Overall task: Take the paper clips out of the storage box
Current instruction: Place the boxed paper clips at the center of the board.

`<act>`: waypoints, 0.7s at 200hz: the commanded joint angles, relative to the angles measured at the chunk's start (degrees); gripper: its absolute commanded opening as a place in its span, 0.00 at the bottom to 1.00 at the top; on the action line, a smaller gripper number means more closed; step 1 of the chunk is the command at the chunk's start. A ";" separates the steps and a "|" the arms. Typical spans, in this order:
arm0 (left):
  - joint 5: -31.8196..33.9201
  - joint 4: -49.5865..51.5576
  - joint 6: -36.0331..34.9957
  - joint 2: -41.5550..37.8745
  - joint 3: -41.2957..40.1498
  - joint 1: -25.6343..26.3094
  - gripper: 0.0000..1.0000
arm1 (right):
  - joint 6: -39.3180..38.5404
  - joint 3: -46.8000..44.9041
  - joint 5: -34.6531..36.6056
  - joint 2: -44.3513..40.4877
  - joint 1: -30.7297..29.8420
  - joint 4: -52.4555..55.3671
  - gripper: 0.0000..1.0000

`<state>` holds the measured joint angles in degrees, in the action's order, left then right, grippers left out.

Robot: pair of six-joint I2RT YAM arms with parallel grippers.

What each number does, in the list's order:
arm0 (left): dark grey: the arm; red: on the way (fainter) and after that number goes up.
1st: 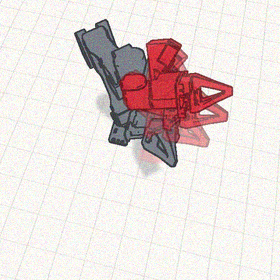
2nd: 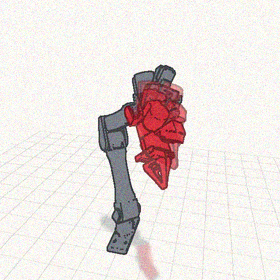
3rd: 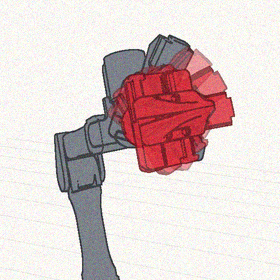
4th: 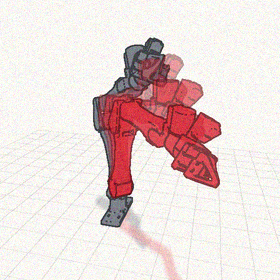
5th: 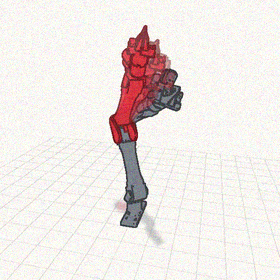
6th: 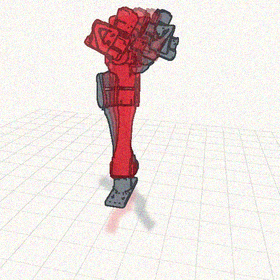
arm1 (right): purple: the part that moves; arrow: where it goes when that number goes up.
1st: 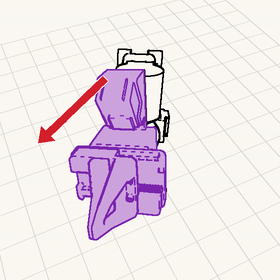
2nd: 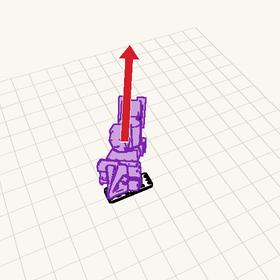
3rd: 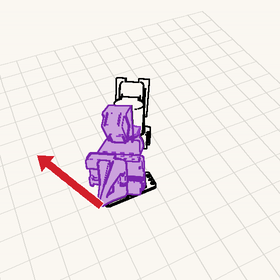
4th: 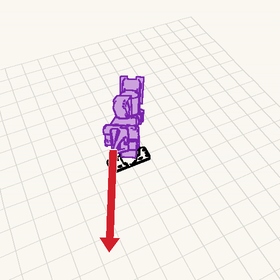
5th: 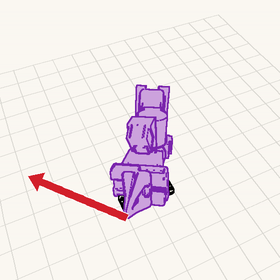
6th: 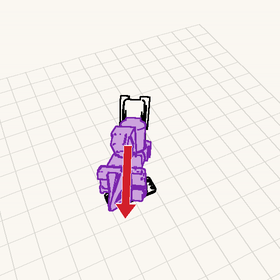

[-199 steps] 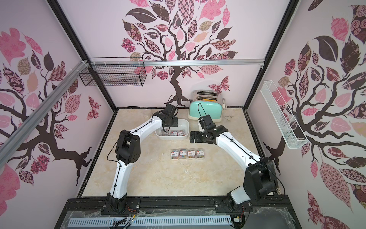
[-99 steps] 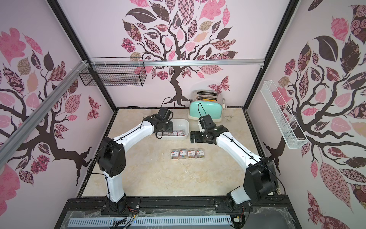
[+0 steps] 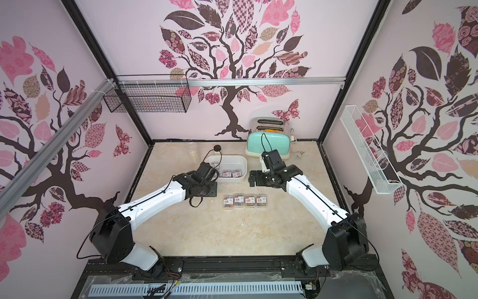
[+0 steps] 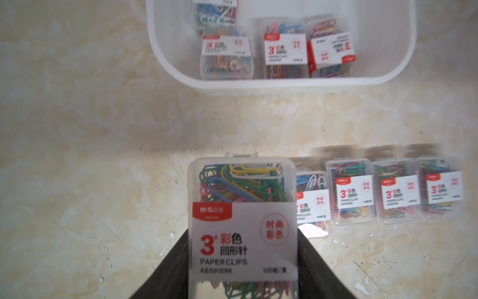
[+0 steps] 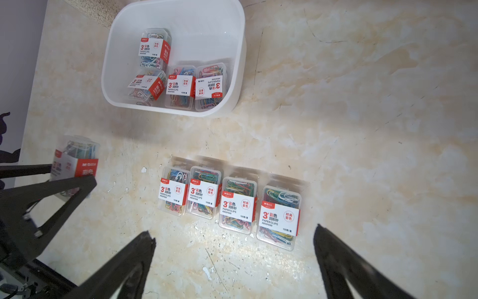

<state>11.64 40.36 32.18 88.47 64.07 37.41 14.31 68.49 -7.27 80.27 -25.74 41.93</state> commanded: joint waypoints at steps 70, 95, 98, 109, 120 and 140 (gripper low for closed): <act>-2.99 -11.62 6.52 4.43 -9.86 3.10 0.57 | 0.85 3.34 2.08 -1.41 -1.68 3.70 0.99; -2.90 -13.32 7.54 6.28 -10.42 3.64 0.57 | 1.45 2.28 1.72 -1.79 -2.13 2.89 0.99; -2.84 -13.39 7.53 6.48 -10.40 3.64 0.57 | 1.44 2.27 1.73 -1.79 -2.19 2.97 0.99; -2.84 -13.55 7.24 7.42 -9.76 3.65 0.58 | 1.44 2.09 1.74 -1.79 -2.29 2.77 0.99; -2.85 -13.30 6.76 8.37 -8.95 3.64 0.58 | 1.45 1.93 1.68 -1.82 -2.36 2.67 0.99; -3.25 -13.50 6.49 9.17 -8.67 3.71 0.58 | 1.38 2.17 1.77 -1.68 -2.30 2.62 0.99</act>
<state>8.75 28.64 38.57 96.66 54.13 40.97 15.44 68.97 -6.13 80.18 -27.66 44.56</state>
